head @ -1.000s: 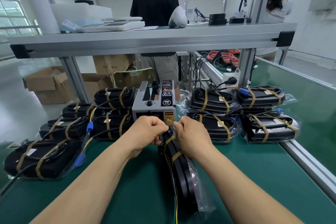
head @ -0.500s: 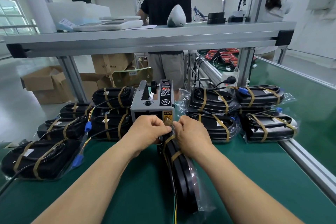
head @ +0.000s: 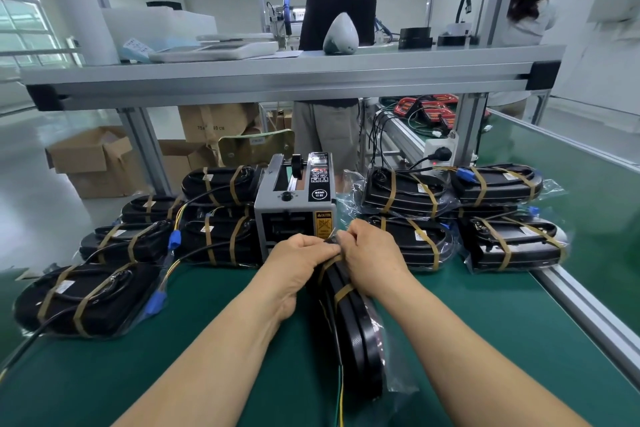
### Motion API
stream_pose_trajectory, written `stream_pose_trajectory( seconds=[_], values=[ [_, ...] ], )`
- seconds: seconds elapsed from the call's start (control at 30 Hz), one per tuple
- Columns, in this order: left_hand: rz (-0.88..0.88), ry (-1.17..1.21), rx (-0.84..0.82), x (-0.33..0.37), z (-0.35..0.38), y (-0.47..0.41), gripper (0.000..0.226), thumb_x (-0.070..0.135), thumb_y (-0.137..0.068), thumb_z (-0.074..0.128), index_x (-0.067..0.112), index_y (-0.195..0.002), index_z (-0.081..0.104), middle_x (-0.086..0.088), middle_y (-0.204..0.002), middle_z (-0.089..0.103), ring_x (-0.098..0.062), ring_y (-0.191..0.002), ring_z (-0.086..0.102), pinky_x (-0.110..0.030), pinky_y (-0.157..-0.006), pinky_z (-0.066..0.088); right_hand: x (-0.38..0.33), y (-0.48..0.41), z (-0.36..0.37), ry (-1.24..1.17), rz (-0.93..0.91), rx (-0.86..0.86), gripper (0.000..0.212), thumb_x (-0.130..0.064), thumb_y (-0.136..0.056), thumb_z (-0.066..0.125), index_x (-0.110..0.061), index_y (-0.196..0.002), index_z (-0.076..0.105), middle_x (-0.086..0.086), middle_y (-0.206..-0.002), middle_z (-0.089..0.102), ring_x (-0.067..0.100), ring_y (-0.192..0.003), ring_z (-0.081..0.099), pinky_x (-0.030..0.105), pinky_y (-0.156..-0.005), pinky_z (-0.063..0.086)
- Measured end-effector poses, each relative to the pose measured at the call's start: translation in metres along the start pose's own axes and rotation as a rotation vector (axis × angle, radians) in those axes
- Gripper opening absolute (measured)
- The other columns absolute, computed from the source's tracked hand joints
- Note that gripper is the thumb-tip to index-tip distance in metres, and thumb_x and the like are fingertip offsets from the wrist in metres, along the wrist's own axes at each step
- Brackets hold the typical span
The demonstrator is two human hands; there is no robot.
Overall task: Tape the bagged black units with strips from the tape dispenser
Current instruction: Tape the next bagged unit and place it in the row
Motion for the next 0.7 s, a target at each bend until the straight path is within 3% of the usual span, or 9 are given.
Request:
stream_pose_trajectory(
  seconds=[0.13, 0.23, 0.33, 0.4, 0.47, 0.5, 0.57, 0.63, 0.7],
  values=[
    [0.027, 0.022, 0.029, 0.0, -0.002, 0.006, 0.022, 0.017, -0.073, 0.083, 0.012, -0.091, 0.07, -0.007, -0.079, 0.076, -0.015, -0.068, 0.069, -0.026, -0.062, 0.052, -0.002, 0.005, 0.001, -0.066, 0.039, -0.012, 0.03, -0.041, -0.103, 0.039, -0.016, -0.093, 0.053, 0.006, -0.093, 0.062, 0.026, -0.087, 0.055, 0.036, -0.073, 0.041],
    [0.08, 0.155, 0.112, -0.001, -0.003, 0.013, 0.01, 0.016, -0.082, 0.076, 0.008, -0.082, 0.07, -0.007, -0.073, 0.073, -0.011, -0.058, 0.066, -0.021, -0.051, 0.051, -0.011, 0.017, -0.001, -0.072, 0.035, -0.112, 0.052, -0.046, -0.106, 0.025, -0.008, -0.109, 0.06, 0.014, -0.111, 0.064, 0.03, -0.104, 0.058, 0.038, -0.087, 0.044],
    [0.126, 0.263, 0.145, 0.005, -0.003, 0.029, 0.015, 0.016, -0.086, 0.072, 0.006, -0.075, 0.07, -0.009, -0.068, 0.072, -0.011, -0.055, 0.065, -0.02, -0.048, 0.05, -0.022, 0.035, -0.005, -0.145, -0.046, -0.143, 0.064, -0.053, -0.104, 0.022, -0.01, -0.099, 0.069, 0.013, -0.105, 0.069, 0.027, -0.102, 0.061, 0.037, -0.089, 0.046],
    [0.181, 0.248, 0.131, 0.011, -0.001, 0.044, 0.02, 0.016, -0.088, 0.069, 0.008, -0.07, 0.072, -0.011, -0.071, 0.073, -0.013, -0.06, 0.067, -0.021, -0.051, 0.051, -0.026, 0.049, -0.012, -0.241, -0.102, -0.146, 0.056, -0.061, -0.098, 0.034, -0.018, -0.073, 0.059, -0.001, -0.075, 0.064, 0.014, -0.072, 0.058, 0.031, -0.068, 0.044],
    [0.251, 0.26, 0.12, 0.016, 0.001, 0.062, 0.025, 0.017, -0.09, 0.067, 0.012, -0.066, 0.072, -0.005, -0.068, 0.07, -0.011, -0.061, 0.063, -0.022, -0.054, 0.05, -0.026, 0.065, -0.019, -0.355, -0.164, -0.177, 0.045, -0.058, -0.089, 0.06, -0.019, -0.069, 0.054, -0.009, -0.059, 0.056, 0.003, -0.054, 0.048, 0.021, -0.055, 0.038],
    [0.271, 0.276, 0.117, 0.018, 0.001, 0.071, 0.028, 0.019, -0.091, 0.065, 0.014, -0.065, 0.072, -0.001, -0.065, 0.065, -0.009, -0.059, 0.059, -0.022, -0.055, 0.048, -0.024, 0.072, -0.022, -0.4, -0.194, -0.195, 0.035, -0.052, -0.083, 0.073, -0.02, -0.075, 0.061, -0.01, -0.061, 0.06, 0.0, -0.056, 0.05, 0.019, -0.056, 0.041],
    [0.288, 0.295, 0.096, 0.02, 0.002, 0.087, 0.034, 0.021, -0.096, 0.059, 0.015, -0.064, 0.07, 0.002, -0.063, 0.057, -0.007, -0.058, 0.049, -0.025, -0.058, 0.041, -0.019, 0.081, -0.029, -0.444, -0.202, -0.235, 0.025, -0.039, -0.075, 0.085, -0.026, -0.088, 0.069, -0.003, -0.074, 0.069, 0.003, -0.068, 0.058, 0.028, -0.07, 0.051],
    [0.299, 0.28, 0.027, 0.018, 0.006, 0.103, 0.036, 0.021, -0.098, 0.053, 0.015, -0.065, 0.066, 0.001, -0.066, 0.053, -0.009, -0.059, 0.043, -0.027, -0.063, 0.036, -0.013, 0.089, -0.034, -0.485, -0.145, -0.303, 0.022, -0.033, -0.072, 0.086, -0.03, -0.087, 0.071, 0.004, -0.076, 0.069, 0.008, -0.07, 0.06, 0.034, -0.074, 0.054],
    [0.307, 0.27, -0.05, 0.015, 0.008, 0.115, 0.035, 0.023, -0.098, 0.053, 0.017, -0.065, 0.065, -0.001, -0.068, 0.054, -0.011, -0.062, 0.042, -0.03, -0.068, 0.036, -0.005, 0.098, -0.04, -0.55, -0.09, -0.355, 0.017, -0.031, -0.07, 0.082, -0.026, -0.082, 0.072, -0.002, -0.07, 0.066, 0.011, -0.065, 0.061, 0.031, -0.069, 0.053]
  ],
)
Point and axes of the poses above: each hand's wrist, its own y-axis away from the middle knuckle, its own z-axis out of the palm, x = y × z, the point moved 2 cm from there along -y, towards the middle knuckle
